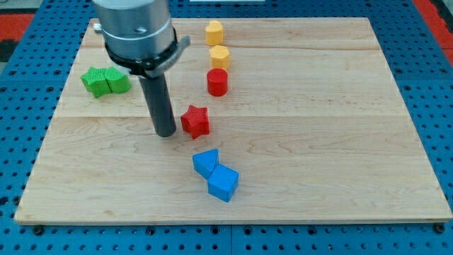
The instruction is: Seperate the blue cube and blue triangle
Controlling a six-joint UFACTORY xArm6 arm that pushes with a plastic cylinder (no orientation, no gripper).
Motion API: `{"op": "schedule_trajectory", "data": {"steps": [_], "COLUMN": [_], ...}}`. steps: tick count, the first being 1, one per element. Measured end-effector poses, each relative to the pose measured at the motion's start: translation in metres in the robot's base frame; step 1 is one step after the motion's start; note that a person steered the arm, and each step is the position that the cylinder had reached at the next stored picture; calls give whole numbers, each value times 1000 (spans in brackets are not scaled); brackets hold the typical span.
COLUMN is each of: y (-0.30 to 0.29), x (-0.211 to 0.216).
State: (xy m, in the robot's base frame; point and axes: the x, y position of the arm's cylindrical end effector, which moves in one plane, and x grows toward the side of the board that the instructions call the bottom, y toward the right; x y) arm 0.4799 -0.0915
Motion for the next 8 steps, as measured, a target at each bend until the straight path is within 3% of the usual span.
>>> {"op": "schedule_trajectory", "data": {"steps": [3, 4, 5, 7, 8], "y": [73, -24, -48, 45, 56], "x": [2, 50, 131, 115, 96]}}
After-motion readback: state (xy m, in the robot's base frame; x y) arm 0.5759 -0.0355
